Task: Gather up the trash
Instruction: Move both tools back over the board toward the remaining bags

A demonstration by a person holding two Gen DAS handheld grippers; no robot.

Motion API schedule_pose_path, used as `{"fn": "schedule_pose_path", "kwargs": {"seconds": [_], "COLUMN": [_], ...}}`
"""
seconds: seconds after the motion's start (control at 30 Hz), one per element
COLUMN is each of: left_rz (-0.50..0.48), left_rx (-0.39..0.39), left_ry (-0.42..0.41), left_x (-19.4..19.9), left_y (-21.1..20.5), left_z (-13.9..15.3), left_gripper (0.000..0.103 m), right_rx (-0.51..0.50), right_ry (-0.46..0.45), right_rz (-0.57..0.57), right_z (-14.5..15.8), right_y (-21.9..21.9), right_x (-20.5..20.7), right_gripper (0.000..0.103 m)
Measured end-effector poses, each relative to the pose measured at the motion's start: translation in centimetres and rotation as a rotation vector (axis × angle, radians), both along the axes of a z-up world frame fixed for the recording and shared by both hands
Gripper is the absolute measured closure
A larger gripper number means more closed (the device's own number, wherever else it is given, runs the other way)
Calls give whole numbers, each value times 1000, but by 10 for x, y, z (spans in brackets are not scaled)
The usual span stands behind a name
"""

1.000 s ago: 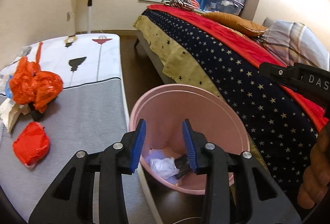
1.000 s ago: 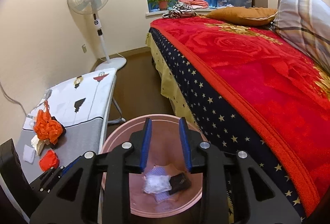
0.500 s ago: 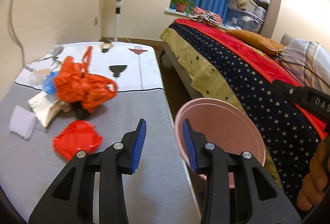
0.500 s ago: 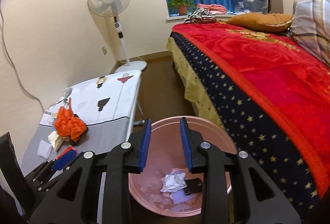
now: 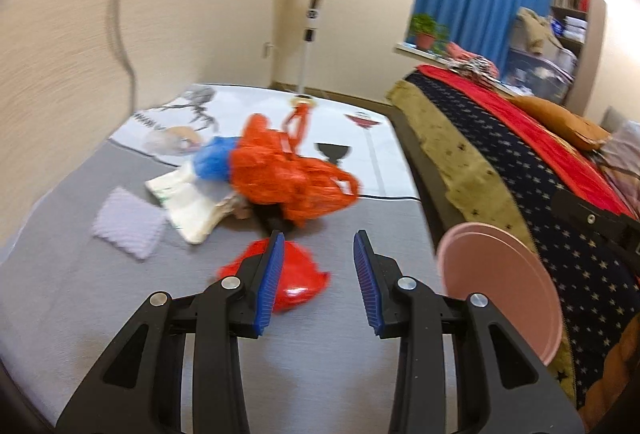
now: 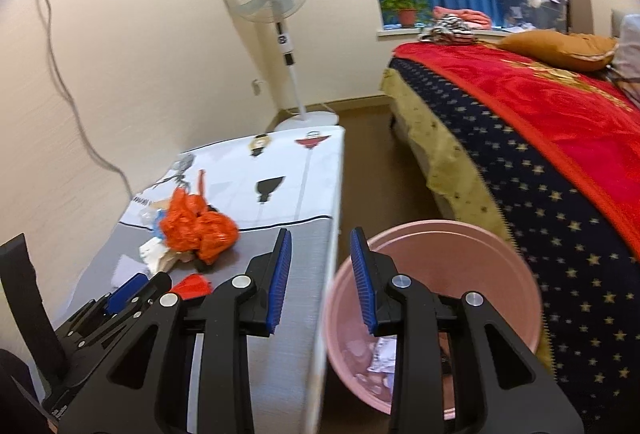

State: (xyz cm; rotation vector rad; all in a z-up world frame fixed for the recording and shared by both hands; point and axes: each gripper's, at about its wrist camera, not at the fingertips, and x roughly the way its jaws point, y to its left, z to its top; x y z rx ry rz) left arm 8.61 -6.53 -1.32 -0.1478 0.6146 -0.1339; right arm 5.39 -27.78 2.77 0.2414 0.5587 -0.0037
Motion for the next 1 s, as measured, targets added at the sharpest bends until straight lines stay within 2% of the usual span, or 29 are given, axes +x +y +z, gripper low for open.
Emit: {"fn": "schedule_pose_path", "kwargs": {"seconds": [0.67,0.73,0.9,1.0], "left_rz": [201,242,356,404], "left_rx": [38,51,67,77], "left_ry": [49,48,85,100], "left_x": [25,26,30,33], "left_y": [40,47,67,75], "left_z": [-29,-30,-37,-41], "left_gripper": [67,67,67,67], "right_rx": [104,106,115,122], "right_ry": [33,36,41,50], "right_rz": [167,180,200,214], "right_z": [-41,-45,-53,-60], "right_y": [51,56,67,74], "right_x": [68,76,91,101], "right_gripper": [70,66,64,58]}}
